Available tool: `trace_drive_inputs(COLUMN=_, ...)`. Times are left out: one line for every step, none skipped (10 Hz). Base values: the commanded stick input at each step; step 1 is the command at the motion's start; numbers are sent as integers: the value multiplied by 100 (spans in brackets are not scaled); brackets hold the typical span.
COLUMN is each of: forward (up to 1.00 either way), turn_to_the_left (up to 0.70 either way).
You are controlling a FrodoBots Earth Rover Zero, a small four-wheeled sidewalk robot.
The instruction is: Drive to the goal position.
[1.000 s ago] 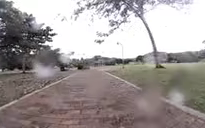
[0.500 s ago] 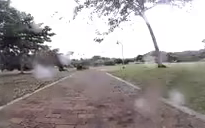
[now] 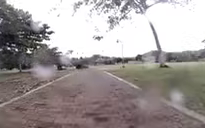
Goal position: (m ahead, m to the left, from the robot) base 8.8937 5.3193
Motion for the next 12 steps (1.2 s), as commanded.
trace_drive_inputs(forward=70, turn_to_the_left=4)
trace_drive_inputs(forward=70, turn_to_the_left=0)
trace_drive_inputs(forward=70, turn_to_the_left=0)
trace_drive_inputs(forward=70, turn_to_the_left=0)
trace_drive_inputs(forward=70, turn_to_the_left=0)
trace_drive_inputs(forward=70, turn_to_the_left=0)
trace_drive_inputs(forward=70, turn_to_the_left=0)
trace_drive_inputs(forward=70, turn_to_the_left=0)
trace_drive_inputs(forward=70, turn_to_the_left=0)
trace_drive_inputs(forward=70, turn_to_the_left=0)
trace_drive_inputs(forward=70, turn_to_the_left=0)
trace_drive_inputs(forward=70, turn_to_the_left=0)
